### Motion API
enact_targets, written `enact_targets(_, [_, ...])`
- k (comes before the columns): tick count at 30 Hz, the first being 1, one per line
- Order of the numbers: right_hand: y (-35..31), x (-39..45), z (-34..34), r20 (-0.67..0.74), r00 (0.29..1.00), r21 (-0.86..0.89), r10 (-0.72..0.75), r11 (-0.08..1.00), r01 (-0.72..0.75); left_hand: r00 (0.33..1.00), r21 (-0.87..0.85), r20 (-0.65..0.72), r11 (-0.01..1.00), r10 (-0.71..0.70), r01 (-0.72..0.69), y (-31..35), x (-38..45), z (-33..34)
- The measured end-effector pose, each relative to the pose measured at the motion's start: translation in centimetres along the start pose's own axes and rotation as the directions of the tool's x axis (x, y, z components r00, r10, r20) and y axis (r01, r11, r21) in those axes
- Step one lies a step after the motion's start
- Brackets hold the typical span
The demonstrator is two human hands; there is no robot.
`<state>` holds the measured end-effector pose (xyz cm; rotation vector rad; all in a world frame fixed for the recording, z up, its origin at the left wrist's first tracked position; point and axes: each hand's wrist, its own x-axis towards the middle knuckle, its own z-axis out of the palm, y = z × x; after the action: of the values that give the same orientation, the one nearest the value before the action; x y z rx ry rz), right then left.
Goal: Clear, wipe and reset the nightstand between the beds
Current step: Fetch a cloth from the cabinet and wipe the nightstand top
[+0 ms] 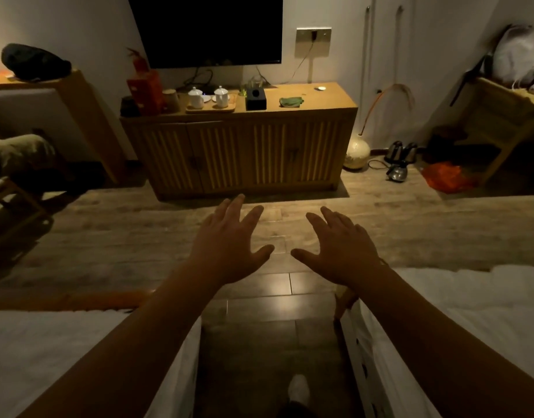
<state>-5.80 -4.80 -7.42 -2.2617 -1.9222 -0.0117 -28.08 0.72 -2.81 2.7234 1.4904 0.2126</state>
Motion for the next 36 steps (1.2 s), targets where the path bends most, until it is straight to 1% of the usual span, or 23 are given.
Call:
enact_targets(4, [2.9, 9.6, 1.0, 0.023, 0.999, -0.009, -0.034, 0.999, 0.035, 0.998, -0.019, -0.018, 0.998, -0.053, 0.052, -0.9, 9.7, 0.7])
enact_targets(5, [2.9, 10.5, 0.8, 0.022, 0.998, -0.017, -0.054, 0.998, 0.054, 0.998, -0.024, -0.028, 0.998, -0.057, 0.056, -1.1, 10.4, 0.5])
enact_targets(8, [4.4, 16.8, 0.8, 0.022, 0.995, -0.040, -0.099, 0.994, 0.099, 0.996, -0.025, -0.041, 0.997, -0.073, 0.072, -2.1, 15.8, 1.2])
enact_targets(12, [5.6, 24.8, 1.1, -0.001, 0.995, -0.020, -0.101, 0.995, 0.101, 0.996, -0.037, -0.021, 0.995, -0.091, 0.090, -4.1, 23.4, 2.8])
enact_targets(20, [7.6, 43.1, 5.3, 0.020, 0.999, -0.014, -0.042, 0.999, 0.042, 1.000, -0.070, -0.004, 0.997, -0.029, 0.029, -10.9, 42.3, 7.4])
enact_targets(21, [7.7, 46.5, 5.9, 0.028, 0.999, -0.012, -0.020, 1.000, 0.020, 1.000, -0.080, 0.007, 0.996, -0.029, 0.029, -12.5, 45.8, 7.9])
enact_targets(24, [8.1, 51.8, 6.6, 0.034, 0.999, -0.008, 0.003, 1.000, -0.002, 1.000, -0.095, 0.022, 0.995, -0.012, 0.014, -14.8, 51.4, 8.4])
enact_targets(25, [8.3, 54.8, 6.9, 0.030, 0.999, 0.002, 0.022, 1.000, -0.022, 1.000, -0.093, 0.030, 0.996, -0.007, 0.010, -15.8, 54.4, 8.4])
enact_targets(32, [10.7, 67.8, 9.8, 0.038, 0.996, 0.042, 0.079, 0.996, -0.081, 0.998, -0.087, 0.059, 0.996, 0.034, -0.029, -18.8, 68.5, 10.1])
enact_targets(36, [14.4, 76.3, 12.3, 0.080, 0.994, 0.043, 0.079, 0.996, -0.083, 0.996, -0.057, 0.083, 0.998, 0.035, -0.030, -19.4, 77.7, 12.7])
